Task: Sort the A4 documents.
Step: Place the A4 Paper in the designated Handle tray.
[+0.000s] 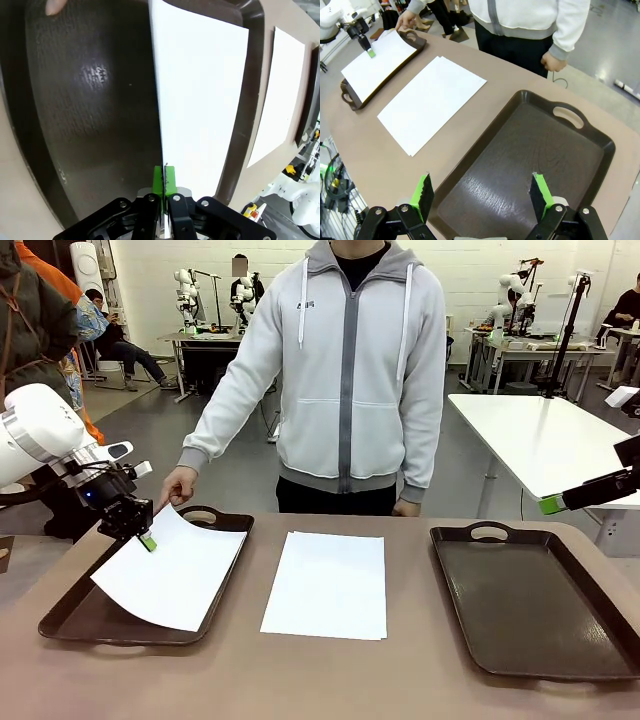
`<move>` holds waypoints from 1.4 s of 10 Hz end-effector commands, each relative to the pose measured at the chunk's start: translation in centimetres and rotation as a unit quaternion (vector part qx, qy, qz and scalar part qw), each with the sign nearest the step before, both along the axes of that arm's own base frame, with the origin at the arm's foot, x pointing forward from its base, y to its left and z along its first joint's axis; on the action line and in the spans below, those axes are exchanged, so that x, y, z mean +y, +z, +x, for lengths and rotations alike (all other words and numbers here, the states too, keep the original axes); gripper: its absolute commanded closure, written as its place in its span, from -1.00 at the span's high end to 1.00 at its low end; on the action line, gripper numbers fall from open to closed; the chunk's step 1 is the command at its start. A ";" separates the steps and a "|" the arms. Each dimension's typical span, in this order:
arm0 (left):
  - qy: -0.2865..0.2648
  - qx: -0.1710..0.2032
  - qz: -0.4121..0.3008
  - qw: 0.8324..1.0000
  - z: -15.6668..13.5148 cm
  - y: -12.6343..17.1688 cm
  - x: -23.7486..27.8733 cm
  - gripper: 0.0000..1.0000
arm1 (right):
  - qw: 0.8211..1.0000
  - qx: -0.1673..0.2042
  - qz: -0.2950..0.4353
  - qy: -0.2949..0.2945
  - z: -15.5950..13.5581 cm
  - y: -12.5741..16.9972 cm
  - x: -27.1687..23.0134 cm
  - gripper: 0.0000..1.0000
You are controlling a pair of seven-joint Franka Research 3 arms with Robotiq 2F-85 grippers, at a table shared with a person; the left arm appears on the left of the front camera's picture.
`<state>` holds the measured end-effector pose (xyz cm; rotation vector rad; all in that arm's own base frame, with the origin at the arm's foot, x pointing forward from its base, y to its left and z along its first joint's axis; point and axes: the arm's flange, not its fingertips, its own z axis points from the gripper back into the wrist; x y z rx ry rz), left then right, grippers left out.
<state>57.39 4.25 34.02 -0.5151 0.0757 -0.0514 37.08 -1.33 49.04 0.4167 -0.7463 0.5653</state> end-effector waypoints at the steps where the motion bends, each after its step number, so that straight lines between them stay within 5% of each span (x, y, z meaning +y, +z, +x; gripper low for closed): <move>1: 0.012 0.006 0.034 0.999 0.0 0.3 0.4 -0.98 | 1.000 0.001 0.010 0.005 0.0 -0.1 0.0 1.00; 3: 0.015 0.017 0.035 0.999 -0.3 0.0 0.4 -0.86 | 1.000 0.001 0.010 0.005 0.0 -0.1 0.0 1.00; 12: 0.078 0.007 0.092 0.993 -2.6 0.9 3.1 1.00 | 1.000 0.001 0.010 0.005 0.0 -0.1 0.0 1.00; 14: 0.080 0.008 0.078 0.994 -2.7 0.8 3.1 1.00 | 1.000 0.001 0.010 0.005 0.0 -0.1 0.0 1.00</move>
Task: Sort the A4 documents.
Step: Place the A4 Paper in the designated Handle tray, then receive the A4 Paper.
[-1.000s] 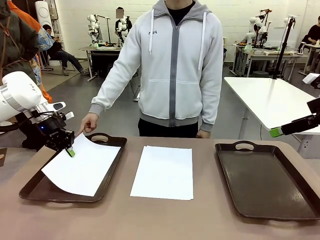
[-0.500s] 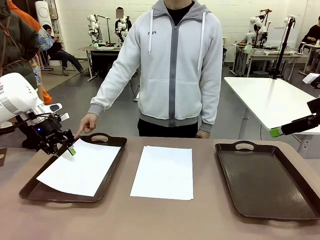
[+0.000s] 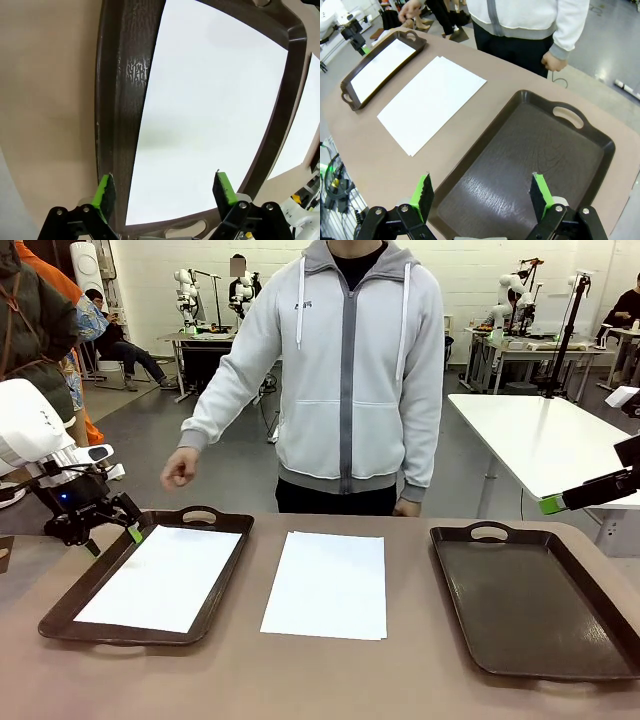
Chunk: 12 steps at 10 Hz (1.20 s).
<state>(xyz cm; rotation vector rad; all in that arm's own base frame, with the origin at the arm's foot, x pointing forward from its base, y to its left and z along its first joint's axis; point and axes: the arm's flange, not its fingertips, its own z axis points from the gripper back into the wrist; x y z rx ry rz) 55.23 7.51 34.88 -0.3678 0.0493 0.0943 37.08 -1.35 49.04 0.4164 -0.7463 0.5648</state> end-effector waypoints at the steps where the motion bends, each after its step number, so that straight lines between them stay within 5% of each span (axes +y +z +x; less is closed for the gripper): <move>1: 0.025 0.000 -0.036 0.999 -0.7 0.0 -0.4 1.00 | 1.000 0.001 0.010 0.005 0.0 -0.1 0.1 1.00; 2: 0.014 -0.005 -0.081 0.997 -0.8 -0.1 -0.9 1.00 | 1.000 0.001 0.010 0.005 0.0 -0.1 0.1 1.00; 3: 0.007 0.000 -0.009 1.000 0.0 0.0 -0.1 1.00 | 1.000 0.001 0.010 0.005 0.0 -0.1 0.1 1.00; 12: 0.007 0.000 -0.009 1.000 0.0 0.0 -0.1 1.00 | 1.000 0.001 0.010 0.005 0.0 -0.1 0.1 1.00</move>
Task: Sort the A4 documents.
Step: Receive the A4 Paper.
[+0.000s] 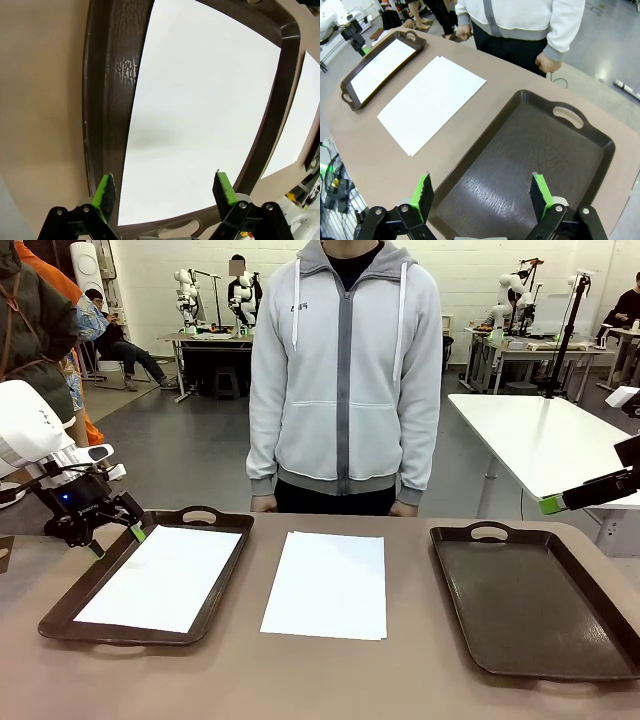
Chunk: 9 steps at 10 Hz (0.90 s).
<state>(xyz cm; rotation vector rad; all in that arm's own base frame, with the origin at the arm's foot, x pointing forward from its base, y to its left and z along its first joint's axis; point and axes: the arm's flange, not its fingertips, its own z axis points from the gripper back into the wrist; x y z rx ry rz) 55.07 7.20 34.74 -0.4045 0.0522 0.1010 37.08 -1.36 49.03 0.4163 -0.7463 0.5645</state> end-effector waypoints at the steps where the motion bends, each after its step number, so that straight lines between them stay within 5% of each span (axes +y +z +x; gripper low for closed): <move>1: 0.003 -0.001 0.009 1.000 0.1 0.1 0.2 1.00 | 1.000 0.001 0.010 0.005 0.0 -0.1 0.1 1.00; 7: 0.000 0.000 0.000 1.000 0.0 0.0 0.0 1.00 | 1.000 0.001 0.010 0.005 0.0 -0.1 0.1 1.00; 8: 0.014 -0.031 0.127 0.991 0.3 0.4 -2.1 1.00 | 1.000 0.001 0.010 0.005 0.0 -0.1 0.1 1.00; 9: -0.005 -0.081 0.147 0.986 0.1 2.4 -4.5 1.00 | 1.000 0.001 0.010 0.005 0.0 -0.1 0.1 1.00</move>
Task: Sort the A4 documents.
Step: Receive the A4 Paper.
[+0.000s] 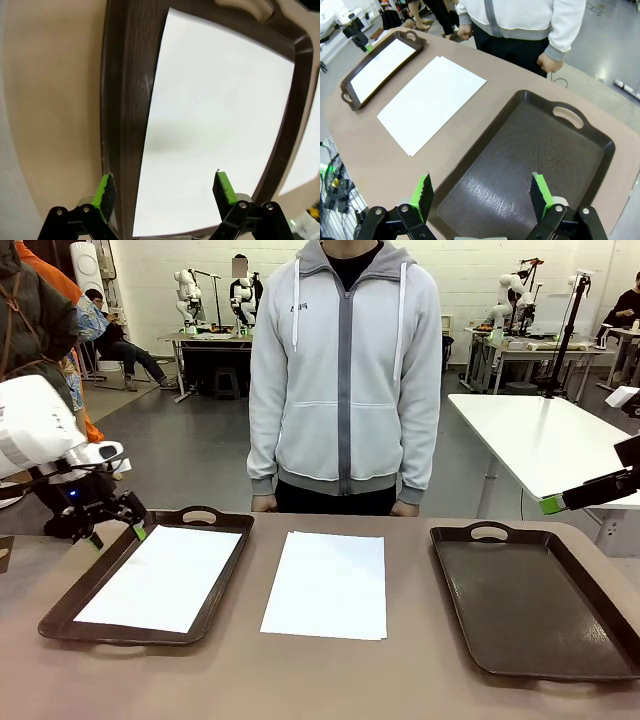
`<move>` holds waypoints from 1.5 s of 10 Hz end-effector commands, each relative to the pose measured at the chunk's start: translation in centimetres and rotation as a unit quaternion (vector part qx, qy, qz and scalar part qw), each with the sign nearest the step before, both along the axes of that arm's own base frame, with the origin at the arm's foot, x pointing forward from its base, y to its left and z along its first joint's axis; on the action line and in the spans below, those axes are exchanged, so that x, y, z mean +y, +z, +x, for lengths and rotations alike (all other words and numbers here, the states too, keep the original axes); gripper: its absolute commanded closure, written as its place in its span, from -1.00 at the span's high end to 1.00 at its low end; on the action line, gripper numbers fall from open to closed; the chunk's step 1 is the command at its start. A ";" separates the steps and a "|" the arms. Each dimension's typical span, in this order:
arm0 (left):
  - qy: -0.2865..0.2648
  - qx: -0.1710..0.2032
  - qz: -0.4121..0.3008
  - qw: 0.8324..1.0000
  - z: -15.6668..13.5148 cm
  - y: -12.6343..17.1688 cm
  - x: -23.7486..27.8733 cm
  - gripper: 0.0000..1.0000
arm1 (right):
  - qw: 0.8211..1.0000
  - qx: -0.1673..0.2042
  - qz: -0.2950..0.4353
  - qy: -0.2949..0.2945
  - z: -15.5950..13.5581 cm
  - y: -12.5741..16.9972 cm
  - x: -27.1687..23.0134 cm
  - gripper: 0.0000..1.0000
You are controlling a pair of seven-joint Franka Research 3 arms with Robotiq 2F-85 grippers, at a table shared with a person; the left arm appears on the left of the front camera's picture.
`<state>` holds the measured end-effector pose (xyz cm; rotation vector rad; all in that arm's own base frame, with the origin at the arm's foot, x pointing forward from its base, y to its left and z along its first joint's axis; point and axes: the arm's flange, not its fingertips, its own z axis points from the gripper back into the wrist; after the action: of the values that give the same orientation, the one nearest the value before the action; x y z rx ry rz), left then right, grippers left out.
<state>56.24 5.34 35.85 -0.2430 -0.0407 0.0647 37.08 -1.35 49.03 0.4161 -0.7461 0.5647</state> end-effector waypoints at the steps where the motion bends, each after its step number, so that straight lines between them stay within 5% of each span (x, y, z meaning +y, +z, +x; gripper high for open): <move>1: -0.021 -0.089 0.075 0.993 -2.2 3.7 -4.7 1.00 | 1.000 0.001 0.010 0.005 0.0 -0.1 0.1 1.00; 2: -0.035 -0.145 0.069 0.986 -4.1 6.2 -5.9 1.00 | 1.000 0.001 0.010 0.005 0.0 -0.1 0.1 1.00; 5: -0.078 -0.224 -0.017 0.971 -8.4 11.4 -5.8 1.00 | 1.000 0.001 0.010 0.005 0.0 -0.1 0.1 1.00; 9: -0.135 -0.351 -0.130 0.917 -12.2 17.8 -5.9 1.00 | 1.000 0.001 0.010 0.005 0.0 -0.1 0.1 1.00; 11: -0.172 -0.385 -0.132 0.897 -13.0 19.8 -6.7 1.00 | 1.000 0.001 0.010 0.005 0.0 -0.1 0.1 1.00; 15: -0.327 -0.391 -0.109 0.853 -13.8 21.4 -9.6 1.00 | 1.000 0.001 0.010 0.005 0.0 -0.1 0.1 1.00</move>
<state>42.26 -4.78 57.11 -0.4906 -0.7627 -0.6259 37.06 -1.41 49.04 0.4142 -0.7459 0.5635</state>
